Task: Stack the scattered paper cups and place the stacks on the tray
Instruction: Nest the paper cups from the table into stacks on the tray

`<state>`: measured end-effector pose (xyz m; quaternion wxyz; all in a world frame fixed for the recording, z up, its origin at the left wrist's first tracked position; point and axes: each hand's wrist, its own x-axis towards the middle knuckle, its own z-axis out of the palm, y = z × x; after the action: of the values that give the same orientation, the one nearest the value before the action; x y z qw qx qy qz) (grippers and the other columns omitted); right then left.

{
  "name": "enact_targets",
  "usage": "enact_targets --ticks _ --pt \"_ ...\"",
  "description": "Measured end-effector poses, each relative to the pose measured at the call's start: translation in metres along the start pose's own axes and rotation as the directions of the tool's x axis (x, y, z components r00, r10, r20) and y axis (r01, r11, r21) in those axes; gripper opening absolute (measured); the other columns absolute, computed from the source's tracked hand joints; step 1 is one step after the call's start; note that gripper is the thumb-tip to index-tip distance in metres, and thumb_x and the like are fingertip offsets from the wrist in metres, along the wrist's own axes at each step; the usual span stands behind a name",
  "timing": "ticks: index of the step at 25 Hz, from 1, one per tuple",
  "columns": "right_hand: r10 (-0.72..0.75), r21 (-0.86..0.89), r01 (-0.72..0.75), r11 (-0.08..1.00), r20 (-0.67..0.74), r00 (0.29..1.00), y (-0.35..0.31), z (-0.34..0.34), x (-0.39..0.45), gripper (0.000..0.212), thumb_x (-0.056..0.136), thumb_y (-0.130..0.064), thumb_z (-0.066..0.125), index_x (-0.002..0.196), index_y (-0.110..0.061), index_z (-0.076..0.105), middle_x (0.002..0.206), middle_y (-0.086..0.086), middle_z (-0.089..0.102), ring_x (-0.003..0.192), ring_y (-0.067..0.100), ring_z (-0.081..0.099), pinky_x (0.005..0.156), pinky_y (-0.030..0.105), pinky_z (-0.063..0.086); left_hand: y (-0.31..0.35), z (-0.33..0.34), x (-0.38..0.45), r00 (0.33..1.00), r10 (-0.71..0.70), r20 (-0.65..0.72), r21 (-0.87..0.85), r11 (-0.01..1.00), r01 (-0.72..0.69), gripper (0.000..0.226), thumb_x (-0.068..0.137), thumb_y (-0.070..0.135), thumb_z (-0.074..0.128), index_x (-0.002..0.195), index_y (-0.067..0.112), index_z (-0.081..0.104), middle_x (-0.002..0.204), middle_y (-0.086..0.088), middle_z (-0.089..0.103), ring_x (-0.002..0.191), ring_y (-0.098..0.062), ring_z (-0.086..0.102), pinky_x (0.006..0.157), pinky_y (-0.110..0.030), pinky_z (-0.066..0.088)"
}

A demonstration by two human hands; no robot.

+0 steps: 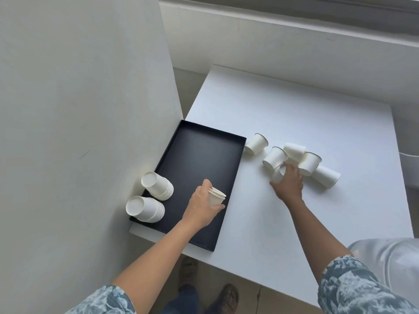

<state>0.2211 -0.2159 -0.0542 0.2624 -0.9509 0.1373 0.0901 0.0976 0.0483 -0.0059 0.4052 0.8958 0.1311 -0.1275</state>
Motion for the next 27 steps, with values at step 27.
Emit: enact_targets --ticks 27 --pt "-0.742 0.130 0.730 0.671 0.104 0.663 -0.054 0.019 -0.114 0.061 0.078 0.002 0.076 0.132 -0.018 0.059 0.142 0.004 0.049 0.131 0.023 0.049 0.104 0.032 0.048 0.002 0.005 -0.030 0.997 0.045 0.064 0.085 0.995 -0.050 0.095 0.071 0.033 0.084 0.144 0.036 0.023 0.124 0.004 0.057 0.110 -0.021 0.056 0.083 -0.035 0.051"
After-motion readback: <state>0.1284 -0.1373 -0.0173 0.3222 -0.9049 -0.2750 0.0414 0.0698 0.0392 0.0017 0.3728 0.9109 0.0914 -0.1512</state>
